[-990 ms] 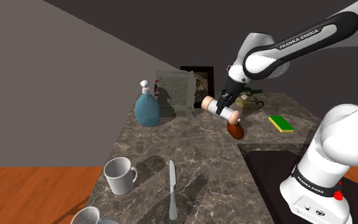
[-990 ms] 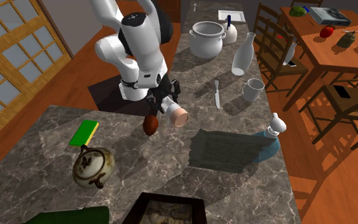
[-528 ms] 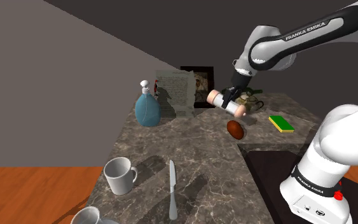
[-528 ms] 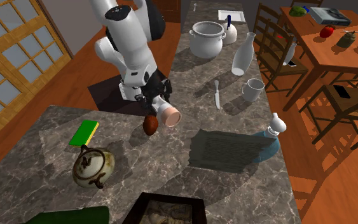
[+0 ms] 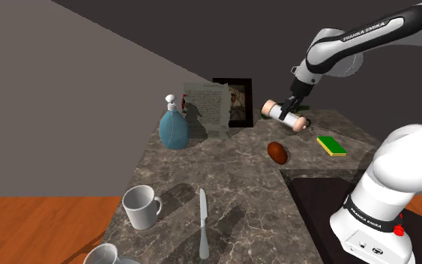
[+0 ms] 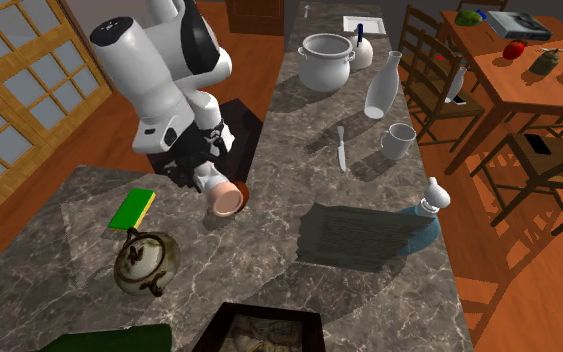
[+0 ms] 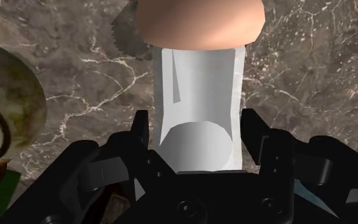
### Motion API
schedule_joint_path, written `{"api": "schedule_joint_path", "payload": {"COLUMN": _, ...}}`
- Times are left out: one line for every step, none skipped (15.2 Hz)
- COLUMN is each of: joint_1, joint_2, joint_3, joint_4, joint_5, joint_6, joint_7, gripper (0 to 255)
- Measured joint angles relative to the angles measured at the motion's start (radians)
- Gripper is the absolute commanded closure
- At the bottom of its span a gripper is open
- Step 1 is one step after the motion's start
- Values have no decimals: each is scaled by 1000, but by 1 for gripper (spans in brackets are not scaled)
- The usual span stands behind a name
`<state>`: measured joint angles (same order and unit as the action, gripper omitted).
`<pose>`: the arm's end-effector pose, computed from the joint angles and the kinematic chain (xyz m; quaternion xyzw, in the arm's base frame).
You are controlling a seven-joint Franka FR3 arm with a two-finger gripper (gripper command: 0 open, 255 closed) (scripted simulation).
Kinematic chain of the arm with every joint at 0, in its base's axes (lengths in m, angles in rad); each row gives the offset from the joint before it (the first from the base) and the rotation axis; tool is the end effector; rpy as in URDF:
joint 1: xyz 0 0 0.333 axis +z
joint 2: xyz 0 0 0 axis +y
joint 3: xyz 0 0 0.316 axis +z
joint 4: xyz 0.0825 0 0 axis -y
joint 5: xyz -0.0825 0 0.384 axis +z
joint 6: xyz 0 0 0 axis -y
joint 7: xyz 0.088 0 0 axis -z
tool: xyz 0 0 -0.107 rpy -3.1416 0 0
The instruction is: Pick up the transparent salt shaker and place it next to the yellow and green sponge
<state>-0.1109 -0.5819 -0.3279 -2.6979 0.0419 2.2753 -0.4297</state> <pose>0.3397 -0.1529 0.4118 -0.9922 -0.0024 -0.1023 0.0706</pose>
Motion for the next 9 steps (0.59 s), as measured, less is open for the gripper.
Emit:
{"api": "schedule_joint_path", "payload": {"joint_1": -11, "joint_2": 7, "joint_3": -24, "joint_4": 3, "joint_5": -8, "joint_6": 0, "joint_7": -29, "gripper": 255}}
{"api": "schedule_joint_path", "payload": {"joint_1": -22, "joint_2": 10, "joint_3": -45, "joint_4": 9, "joint_5": -16, "joint_6": -6, "joint_7": -54, "gripper": 255}}
{"api": "schedule_joint_path", "payload": {"joint_1": -30, "joint_2": 27, "joint_3": -71, "joint_4": 35, "joint_5": -21, "joint_6": -17, "joint_7": -84, "gripper": 255}}
{"api": "schedule_joint_path", "payload": {"joint_1": -34, "joint_2": 44, "joint_3": -94, "joint_4": 50, "joint_5": -24, "joint_6": -19, "joint_7": -111, "gripper": 255}}
{"api": "schedule_joint_path", "payload": {"joint_1": -43, "joint_2": 50, "joint_3": -115, "joint_4": 66, "joint_5": -30, "joint_6": -31, "joint_7": -137, "gripper": 255}}
{"api": "schedule_joint_path", "payload": {"joint_1": -50, "joint_2": 67, "joint_3": -143, "joint_4": 84, "joint_5": -34, "joint_6": -35, "joint_7": -169, "gripper": 255}}
{"api": "schedule_joint_path", "payload": {"joint_1": -49, "joint_2": 93, "joint_3": -168, "joint_4": 111, "joint_5": -31, "joint_6": -39, "joint_7": -198, "gripper": 255}}
{"api": "schedule_joint_path", "payload": {"joint_1": -53, "joint_2": 111, "joint_3": -193, "joint_4": 137, "joint_5": -32, "joint_6": -51, "joint_7": -228, "gripper": 255}}
{"api": "schedule_joint_path", "payload": {"joint_1": -58, "joint_2": 123, "joint_3": -215, "joint_4": 155, "joint_5": -32, "joint_6": -59, "joint_7": -255, "gripper": 255}}
